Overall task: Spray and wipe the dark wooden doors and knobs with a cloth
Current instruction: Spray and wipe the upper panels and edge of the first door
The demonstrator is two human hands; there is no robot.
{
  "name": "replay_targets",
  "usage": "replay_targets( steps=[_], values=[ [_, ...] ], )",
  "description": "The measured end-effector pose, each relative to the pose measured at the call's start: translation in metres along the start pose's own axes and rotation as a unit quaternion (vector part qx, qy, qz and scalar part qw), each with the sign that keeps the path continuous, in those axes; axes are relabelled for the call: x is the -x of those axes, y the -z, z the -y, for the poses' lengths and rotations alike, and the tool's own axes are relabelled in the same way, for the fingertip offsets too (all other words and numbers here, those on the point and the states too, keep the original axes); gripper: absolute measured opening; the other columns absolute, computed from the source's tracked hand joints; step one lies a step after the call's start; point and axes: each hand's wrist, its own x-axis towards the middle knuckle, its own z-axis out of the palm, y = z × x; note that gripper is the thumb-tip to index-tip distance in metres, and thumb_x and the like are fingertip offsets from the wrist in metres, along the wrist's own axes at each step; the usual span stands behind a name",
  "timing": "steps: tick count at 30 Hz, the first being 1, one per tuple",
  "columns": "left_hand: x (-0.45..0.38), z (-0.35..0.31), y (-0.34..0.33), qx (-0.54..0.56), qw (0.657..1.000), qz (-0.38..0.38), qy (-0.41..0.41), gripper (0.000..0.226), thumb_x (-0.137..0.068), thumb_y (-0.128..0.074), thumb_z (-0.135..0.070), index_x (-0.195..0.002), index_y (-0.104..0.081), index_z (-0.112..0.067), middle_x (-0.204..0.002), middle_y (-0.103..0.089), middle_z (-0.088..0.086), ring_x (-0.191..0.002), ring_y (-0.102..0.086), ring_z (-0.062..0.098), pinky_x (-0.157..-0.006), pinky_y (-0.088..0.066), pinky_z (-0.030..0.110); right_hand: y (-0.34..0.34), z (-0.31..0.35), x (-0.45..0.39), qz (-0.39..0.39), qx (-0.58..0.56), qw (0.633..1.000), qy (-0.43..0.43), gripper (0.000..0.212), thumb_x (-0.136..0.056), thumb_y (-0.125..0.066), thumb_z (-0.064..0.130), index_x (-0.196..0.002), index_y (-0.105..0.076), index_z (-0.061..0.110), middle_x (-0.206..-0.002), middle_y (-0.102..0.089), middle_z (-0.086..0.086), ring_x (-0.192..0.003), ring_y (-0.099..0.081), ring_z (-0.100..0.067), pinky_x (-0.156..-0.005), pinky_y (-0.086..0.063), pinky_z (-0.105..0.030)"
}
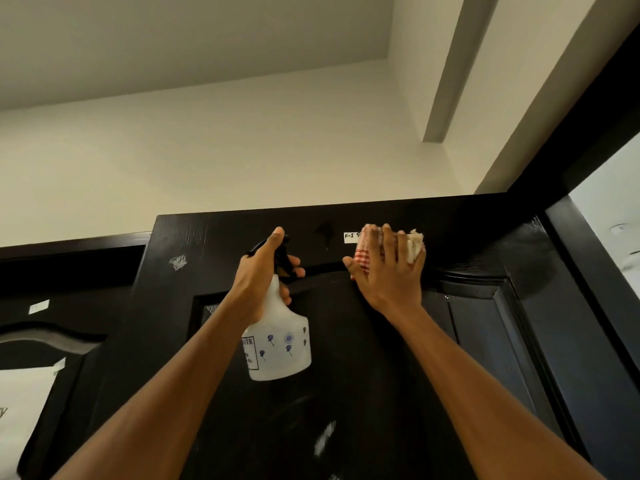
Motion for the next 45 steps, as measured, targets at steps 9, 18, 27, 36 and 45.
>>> replay_targets(
  steps=[9,18,27,36,45],
  values=[
    [0.009,-0.005,0.044,-0.026,0.999,-0.009,-0.030,0.060,-0.100,-0.055,-0.060,-0.097,-0.073,-0.002,-0.089,-0.076,0.023,-0.047,-0.054,0.027,-0.043,-0.047,0.029,-0.001,0.129,-0.050,0.023,-0.022,0.991,0.128,0.085,-0.093,-0.009,0.078,-0.162,0.003,0.030,-0.170,0.007,-0.006,-0.156,0.008,-0.032,-0.119,0.011,-0.064],
    [0.001,-0.012,0.049,-0.021,0.999,0.015,-0.028,0.061,-0.101,-0.053,-0.059,-0.127,-0.066,-0.005,-0.096,-0.075,0.022,-0.039,-0.053,0.022,-0.038,-0.045,0.027,0.011,0.036,-0.074,0.011,-0.003,0.994,0.111,0.073,-0.095,-0.020,0.076,-0.159,-0.010,0.041,-0.169,-0.010,0.003,-0.156,-0.007,-0.025,-0.122,-0.004,-0.061],
    [0.002,-0.007,0.063,-0.016,1.000,0.018,-0.007,0.062,-0.100,-0.053,-0.060,-0.109,-0.069,-0.001,-0.099,-0.075,0.026,-0.038,-0.052,0.022,-0.038,-0.045,0.028,0.012,0.018,-0.079,-0.023,-0.044,0.983,-0.176,0.083,-0.095,-0.009,0.077,-0.161,0.000,0.027,-0.170,-0.001,-0.012,-0.155,0.003,-0.040,-0.116,0.002,-0.072],
    [0.003,0.000,0.079,-0.005,1.000,-0.019,-0.019,0.046,-0.100,-0.055,-0.058,-0.105,-0.070,-0.015,-0.088,-0.076,0.019,-0.051,-0.054,0.027,-0.039,-0.046,0.028,-0.002,0.114,-0.040,0.057,0.026,0.962,0.267,0.077,-0.096,-0.023,0.076,-0.161,-0.002,0.039,-0.171,0.000,0.004,-0.157,0.004,-0.023,-0.122,-0.001,-0.063],
    [0.021,0.005,0.124,-0.037,0.996,-0.084,-0.009,0.061,-0.101,-0.054,-0.058,-0.092,-0.068,0.000,-0.080,-0.073,0.021,-0.039,-0.053,0.020,-0.041,-0.048,0.028,-0.011,0.092,0.000,-0.013,-0.032,0.997,-0.065,0.083,-0.096,-0.009,0.076,-0.159,0.017,0.028,-0.168,0.017,-0.009,-0.154,0.017,-0.036,-0.119,0.007,-0.067]
  ],
)
